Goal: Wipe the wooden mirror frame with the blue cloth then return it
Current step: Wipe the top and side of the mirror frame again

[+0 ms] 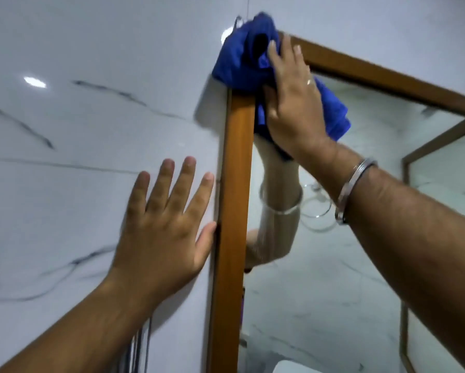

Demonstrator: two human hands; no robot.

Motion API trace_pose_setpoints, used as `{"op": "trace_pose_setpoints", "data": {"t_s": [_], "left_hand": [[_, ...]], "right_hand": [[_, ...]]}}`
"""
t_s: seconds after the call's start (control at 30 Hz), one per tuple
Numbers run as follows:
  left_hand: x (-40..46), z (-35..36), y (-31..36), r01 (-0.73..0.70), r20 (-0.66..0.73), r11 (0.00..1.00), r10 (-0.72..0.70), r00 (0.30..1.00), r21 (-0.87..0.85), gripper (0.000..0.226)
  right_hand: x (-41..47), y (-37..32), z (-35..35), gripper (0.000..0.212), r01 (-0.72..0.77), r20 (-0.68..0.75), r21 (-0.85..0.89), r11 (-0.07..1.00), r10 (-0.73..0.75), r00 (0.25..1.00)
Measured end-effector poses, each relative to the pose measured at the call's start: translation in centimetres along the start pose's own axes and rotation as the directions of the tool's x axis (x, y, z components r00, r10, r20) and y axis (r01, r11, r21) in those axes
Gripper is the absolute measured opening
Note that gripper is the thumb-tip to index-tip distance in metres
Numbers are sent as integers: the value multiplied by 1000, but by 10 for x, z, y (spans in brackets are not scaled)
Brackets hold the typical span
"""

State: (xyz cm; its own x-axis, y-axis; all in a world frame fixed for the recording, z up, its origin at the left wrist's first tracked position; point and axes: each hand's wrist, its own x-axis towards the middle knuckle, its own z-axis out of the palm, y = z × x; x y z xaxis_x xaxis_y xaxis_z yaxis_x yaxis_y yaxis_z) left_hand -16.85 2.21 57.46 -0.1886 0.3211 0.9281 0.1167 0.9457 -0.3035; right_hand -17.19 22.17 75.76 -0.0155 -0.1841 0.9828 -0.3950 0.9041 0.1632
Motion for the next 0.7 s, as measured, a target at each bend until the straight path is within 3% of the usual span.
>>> {"op": "trace_pose_setpoints", "data": {"t_s": [0.17,0.33,0.43,0.6,0.7], "left_hand": [[-1,-8,-3,10,2,989,-9,1000,-147,59],[-37,-29,1,76,96,915,-41,995,-397,61],[-75,-42,16,95,141,894,-36,989,-438,60],[-165,-37,50,-30,171,935,96,981,-354,61],[-224,-25,76,-95,233,930,186,955,-356,59]], "right_hand": [[-57,-3,-2,54,53,25,31,998,-54,998],[-227,-39,4,54,2,138,86,996,-13,990],[-334,-59,4,59,-51,256,132,990,16,966],[-504,-93,1,77,-114,534,91,989,48,844],[-587,-99,-12,64,72,709,33,997,-74,701]]}}
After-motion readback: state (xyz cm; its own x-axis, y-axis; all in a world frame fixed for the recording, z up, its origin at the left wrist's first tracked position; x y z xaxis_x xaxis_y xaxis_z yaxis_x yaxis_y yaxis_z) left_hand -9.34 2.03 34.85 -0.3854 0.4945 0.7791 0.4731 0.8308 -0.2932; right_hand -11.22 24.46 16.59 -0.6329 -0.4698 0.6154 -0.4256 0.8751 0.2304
